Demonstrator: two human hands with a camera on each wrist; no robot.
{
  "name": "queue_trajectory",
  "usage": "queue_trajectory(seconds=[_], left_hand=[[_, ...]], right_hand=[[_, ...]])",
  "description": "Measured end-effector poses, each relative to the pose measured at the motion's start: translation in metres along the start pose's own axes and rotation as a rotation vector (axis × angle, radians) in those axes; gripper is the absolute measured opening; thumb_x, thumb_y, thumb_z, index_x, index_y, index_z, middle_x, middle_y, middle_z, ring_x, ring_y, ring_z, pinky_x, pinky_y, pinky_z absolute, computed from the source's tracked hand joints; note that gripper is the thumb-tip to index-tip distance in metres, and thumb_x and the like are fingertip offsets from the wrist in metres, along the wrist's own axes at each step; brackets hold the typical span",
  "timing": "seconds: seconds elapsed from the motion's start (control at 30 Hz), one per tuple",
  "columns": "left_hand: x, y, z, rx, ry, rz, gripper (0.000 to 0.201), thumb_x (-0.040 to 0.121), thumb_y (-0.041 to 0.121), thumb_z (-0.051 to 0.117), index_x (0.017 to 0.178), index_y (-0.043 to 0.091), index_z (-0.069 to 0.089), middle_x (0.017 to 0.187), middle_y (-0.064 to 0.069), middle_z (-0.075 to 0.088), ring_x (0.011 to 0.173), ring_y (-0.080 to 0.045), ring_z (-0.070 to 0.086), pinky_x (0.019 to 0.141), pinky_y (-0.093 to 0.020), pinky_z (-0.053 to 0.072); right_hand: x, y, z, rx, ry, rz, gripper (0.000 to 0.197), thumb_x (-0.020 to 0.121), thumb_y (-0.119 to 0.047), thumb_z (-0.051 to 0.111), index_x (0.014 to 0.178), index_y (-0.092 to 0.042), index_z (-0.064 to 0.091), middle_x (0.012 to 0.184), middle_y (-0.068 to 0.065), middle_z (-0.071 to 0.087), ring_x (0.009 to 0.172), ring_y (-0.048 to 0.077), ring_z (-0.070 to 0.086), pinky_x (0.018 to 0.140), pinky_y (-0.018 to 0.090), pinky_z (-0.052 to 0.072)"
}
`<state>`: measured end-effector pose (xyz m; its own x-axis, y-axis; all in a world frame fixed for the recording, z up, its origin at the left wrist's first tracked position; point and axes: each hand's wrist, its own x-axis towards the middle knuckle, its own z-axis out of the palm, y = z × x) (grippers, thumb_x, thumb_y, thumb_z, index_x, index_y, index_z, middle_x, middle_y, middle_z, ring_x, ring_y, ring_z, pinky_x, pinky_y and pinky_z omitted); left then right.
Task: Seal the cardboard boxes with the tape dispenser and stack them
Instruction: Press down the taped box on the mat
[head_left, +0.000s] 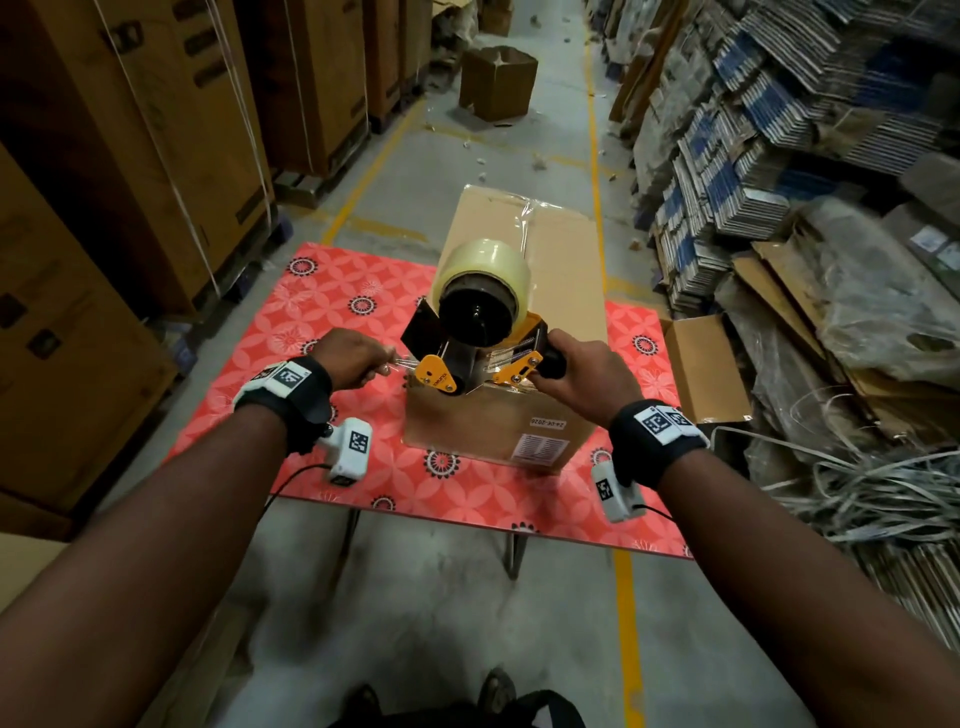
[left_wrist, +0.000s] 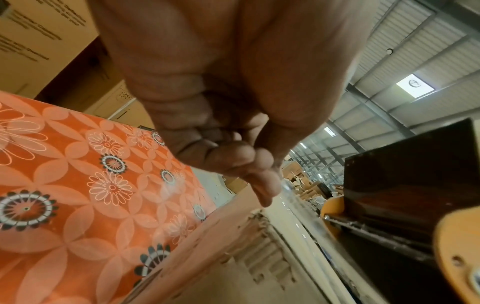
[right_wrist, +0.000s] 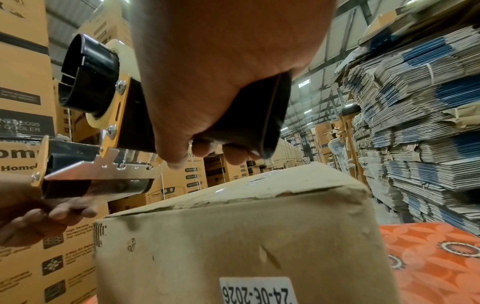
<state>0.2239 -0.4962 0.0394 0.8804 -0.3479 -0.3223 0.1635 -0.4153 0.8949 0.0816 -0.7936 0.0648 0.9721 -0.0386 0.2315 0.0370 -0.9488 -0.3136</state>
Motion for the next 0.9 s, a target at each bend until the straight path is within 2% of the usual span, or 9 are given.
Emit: queue_trajectory(seconds=[0.13, 0.3, 0.43, 0.53, 0.6, 0.67, 0.77, 0.83, 0.9], left_hand=[[0.005, -0.007, 0.002, 0.039, 0.055, 0.025, 0.024, 0.092, 0.012, 0.058, 0.073, 0.013, 0.072, 0.065, -0.009, 0.064, 0.048, -0.015, 0.043, 0.041, -0.017, 0.036], [0.009, -0.027, 0.020, -0.039, 0.075, -0.037, 0.028, 0.092, 0.012, 0.057, 0.068, 0.017, 0.070, 0.062, -0.003, 0.064, 0.050, -0.015, 0.045, 0.048, -0.021, 0.036], [0.018, -0.040, 0.051, -0.112, 0.034, -0.132, 0.031, 0.092, 0.011, 0.049, 0.061, 0.012, 0.055, 0.042, 0.002, 0.049, 0.041, -0.017, 0.037, 0.045, -0.019, 0.029], [0.027, -0.058, 0.070, -0.209, -0.010, -0.276, 0.036, 0.098, 0.032, 0.041, 0.067, 0.014, 0.043, 0.048, -0.001, 0.036, 0.039, -0.014, 0.029, 0.044, -0.017, 0.022], [0.029, -0.071, 0.074, -0.207, -0.010, -0.315, 0.042, 0.098, 0.044, 0.044, 0.069, 0.014, 0.042, 0.049, -0.002, 0.035, 0.037, -0.014, 0.028, 0.043, -0.017, 0.022], [0.033, -0.076, 0.070, -0.102, 0.000, -0.278, 0.043, 0.097, 0.041, 0.049, 0.066, 0.011, 0.046, 0.049, -0.005, 0.041, 0.042, -0.018, 0.037, 0.046, -0.023, 0.029], [0.041, -0.070, 0.054, 0.041, 0.113, -0.165, 0.035, 0.095, 0.030, 0.050, 0.065, 0.014, 0.053, 0.067, -0.014, 0.054, 0.060, -0.025, 0.050, 0.061, -0.033, 0.042], [0.039, -0.058, 0.051, -0.120, 0.146, -0.137, 0.032, 0.096, 0.029, 0.048, 0.067, 0.014, 0.051, 0.067, -0.013, 0.048, 0.050, -0.022, 0.041, 0.051, -0.026, 0.034], [0.036, -0.051, 0.057, -0.179, 0.085, -0.179, 0.029, 0.097, 0.027, 0.045, 0.072, 0.014, 0.049, 0.063, -0.005, 0.041, 0.046, -0.017, 0.032, 0.047, -0.022, 0.024]], right_hand=[[0.009, -0.003, 0.005, -0.092, -0.032, -0.012, 0.034, 0.082, -0.044, 0.072, 0.104, -0.027, 0.051, 0.083, 0.006, 0.071, 0.073, 0.033, 0.066, 0.055, 0.036, 0.049], [0.013, -0.001, 0.012, -0.159, -0.081, -0.023, 0.035, 0.085, -0.042, 0.070, 0.108, -0.023, 0.053, 0.089, 0.005, 0.072, 0.079, 0.032, 0.067, 0.055, 0.032, 0.042], [0.013, 0.000, 0.014, -0.151, -0.092, -0.010, 0.037, 0.085, -0.043, 0.071, 0.109, -0.021, 0.054, 0.091, 0.006, 0.072, 0.081, 0.032, 0.066, 0.057, 0.033, 0.043], [0.011, 0.001, 0.016, -0.151, -0.103, -0.002, 0.037, 0.086, -0.043, 0.071, 0.109, -0.020, 0.054, 0.092, 0.006, 0.072, 0.082, 0.033, 0.066, 0.059, 0.035, 0.047], [0.009, 0.003, 0.018, -0.138, -0.110, 0.003, 0.037, 0.086, -0.042, 0.071, 0.110, -0.020, 0.055, 0.094, 0.006, 0.072, 0.084, 0.033, 0.066, 0.060, 0.035, 0.046], [0.009, 0.004, 0.020, -0.126, -0.109, 0.004, 0.037, 0.086, -0.042, 0.070, 0.111, -0.020, 0.055, 0.093, 0.006, 0.072, 0.085, 0.032, 0.066, 0.060, 0.035, 0.045], [0.010, 0.005, 0.021, -0.121, -0.112, -0.001, 0.039, 0.086, -0.044, 0.070, 0.114, -0.020, 0.056, 0.095, 0.005, 0.072, 0.086, 0.031, 0.067, 0.061, 0.036, 0.049], [0.012, 0.005, 0.020, -0.118, -0.123, 0.000, 0.040, 0.086, -0.044, 0.071, 0.115, -0.021, 0.056, 0.096, 0.005, 0.072, 0.088, 0.031, 0.067, 0.064, 0.038, 0.052], [0.012, 0.006, 0.020, -0.111, -0.124, 0.001, 0.040, 0.086, -0.044, 0.071, 0.115, -0.021, 0.056, 0.097, 0.005, 0.072, 0.088, 0.030, 0.067, 0.065, 0.039, 0.053]])
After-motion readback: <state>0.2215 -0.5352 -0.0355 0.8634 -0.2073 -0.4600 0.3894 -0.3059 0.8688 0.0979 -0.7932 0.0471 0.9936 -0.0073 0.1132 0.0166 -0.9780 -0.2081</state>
